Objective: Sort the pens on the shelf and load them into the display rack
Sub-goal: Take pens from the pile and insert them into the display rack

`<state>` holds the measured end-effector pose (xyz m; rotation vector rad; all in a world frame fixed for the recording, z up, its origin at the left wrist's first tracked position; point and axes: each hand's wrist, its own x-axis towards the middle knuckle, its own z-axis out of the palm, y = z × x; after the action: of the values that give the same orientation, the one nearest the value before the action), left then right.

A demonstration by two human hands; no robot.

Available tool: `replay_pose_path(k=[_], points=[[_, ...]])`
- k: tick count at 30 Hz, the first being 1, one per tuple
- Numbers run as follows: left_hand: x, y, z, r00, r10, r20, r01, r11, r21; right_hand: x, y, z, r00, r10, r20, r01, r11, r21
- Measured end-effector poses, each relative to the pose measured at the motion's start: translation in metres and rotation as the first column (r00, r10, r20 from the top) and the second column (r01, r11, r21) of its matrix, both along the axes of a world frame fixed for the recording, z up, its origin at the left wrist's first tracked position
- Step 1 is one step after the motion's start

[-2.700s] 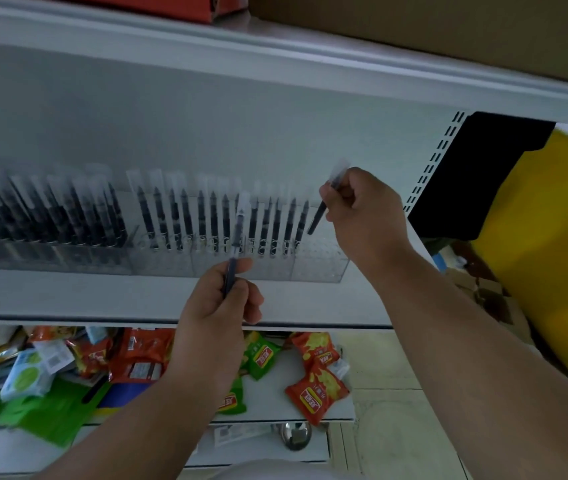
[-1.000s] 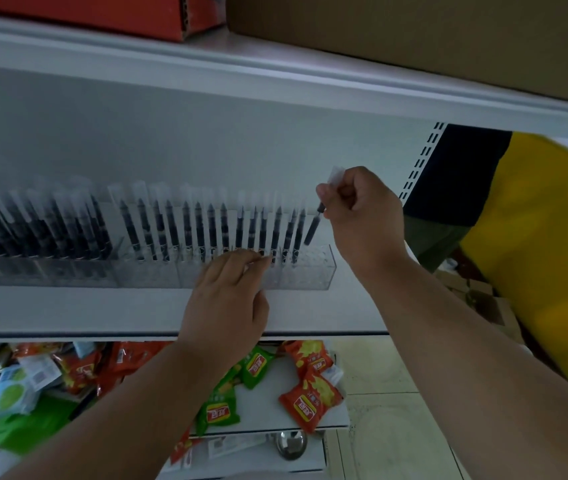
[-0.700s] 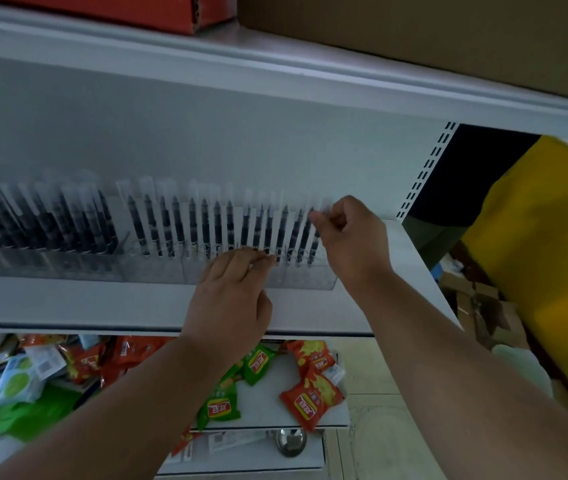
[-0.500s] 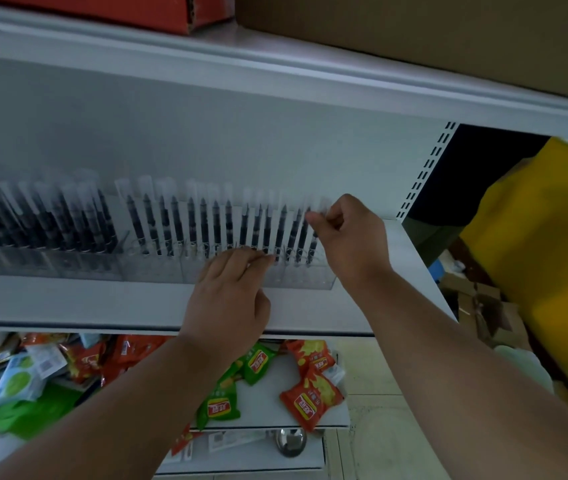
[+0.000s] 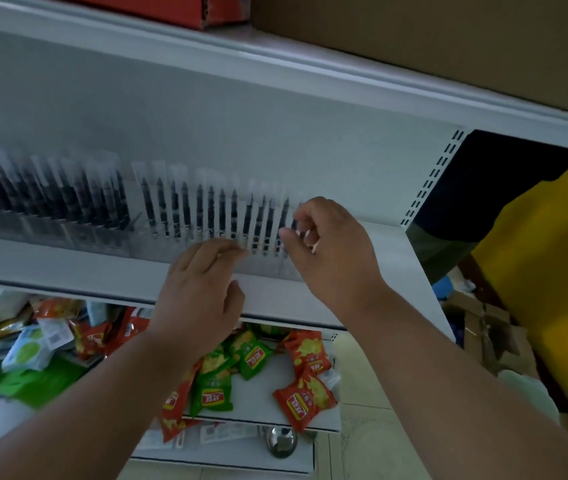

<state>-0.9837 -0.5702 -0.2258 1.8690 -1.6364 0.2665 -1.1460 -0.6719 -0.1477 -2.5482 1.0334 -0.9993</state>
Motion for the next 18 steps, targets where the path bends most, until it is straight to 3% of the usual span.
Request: replay_pose_path(k=[5, 9, 18], points=[[0.032, 0.056, 0.003, 0.986, 0.162, 0.043, -0.163, 0.986, 0.039, 0.045, 0.033, 0.002, 0.984, 0.162, -0.075, -0.169, 0.980, -0.109], [0.073, 0.112, 0.005, 0.943, 0.328, 0.059, -0.332, 0.939, 0.094, 0.100, 0.071, 0.007, 0.950, 0.271, -0.155, -0.285, 0.955, -0.079], [0.208, 0.276, -0.010, 0.800, 0.592, 0.091, -0.599, 0.793, 0.106, 0.267, 0.201, 0.013, 0.896, 0.415, -0.156, -0.428, 0.902, -0.057]])
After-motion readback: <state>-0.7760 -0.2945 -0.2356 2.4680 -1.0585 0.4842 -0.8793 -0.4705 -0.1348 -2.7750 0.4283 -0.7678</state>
